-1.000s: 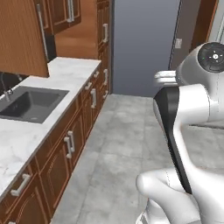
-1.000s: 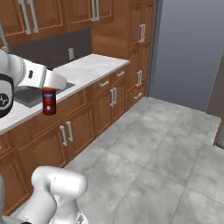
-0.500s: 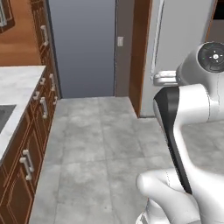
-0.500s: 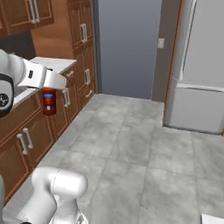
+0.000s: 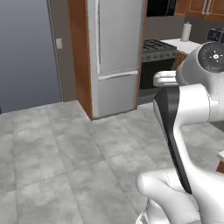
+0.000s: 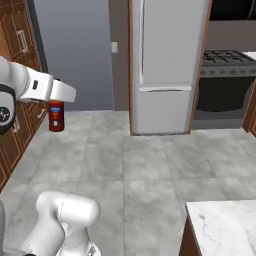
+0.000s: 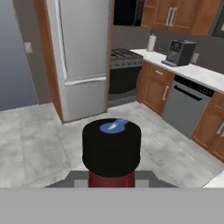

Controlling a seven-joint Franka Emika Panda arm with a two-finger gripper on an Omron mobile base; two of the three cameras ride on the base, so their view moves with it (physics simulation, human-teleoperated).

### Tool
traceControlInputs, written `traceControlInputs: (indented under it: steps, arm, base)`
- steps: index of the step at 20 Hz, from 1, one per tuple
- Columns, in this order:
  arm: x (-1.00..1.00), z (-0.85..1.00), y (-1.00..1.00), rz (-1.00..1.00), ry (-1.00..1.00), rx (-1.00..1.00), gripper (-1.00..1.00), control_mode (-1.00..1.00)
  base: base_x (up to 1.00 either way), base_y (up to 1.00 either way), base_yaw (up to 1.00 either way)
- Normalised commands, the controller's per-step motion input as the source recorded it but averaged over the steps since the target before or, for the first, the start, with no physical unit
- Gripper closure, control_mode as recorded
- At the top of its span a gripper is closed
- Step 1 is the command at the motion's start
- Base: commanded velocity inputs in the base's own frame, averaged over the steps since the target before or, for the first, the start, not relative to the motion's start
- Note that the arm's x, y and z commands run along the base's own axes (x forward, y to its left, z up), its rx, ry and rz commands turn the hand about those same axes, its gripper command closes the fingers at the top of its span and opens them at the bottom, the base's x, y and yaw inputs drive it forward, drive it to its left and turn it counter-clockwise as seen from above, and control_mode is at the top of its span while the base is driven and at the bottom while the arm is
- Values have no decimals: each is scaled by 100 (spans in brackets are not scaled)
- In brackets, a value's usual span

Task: Move the condiment bottle and mayonnaise from the cabinet to the dining counter.

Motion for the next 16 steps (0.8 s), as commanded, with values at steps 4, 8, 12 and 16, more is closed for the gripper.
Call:
traceControlInputs:
  steps: [4, 8, 12, 16]
  arm:
    - [0, 0, 0, 0, 0, 0, 100, 100]
    - [0, 0, 0, 0, 0, 0, 100, 100]
    - [0, 0, 0, 0, 0, 0, 100, 100]
    - [0, 0, 0, 0, 0, 0, 100, 100]
  base:
    - [0, -35, -53]
    - [0, -34, -53]
    - [0, -34, -53]
    - [0, -35, -53]
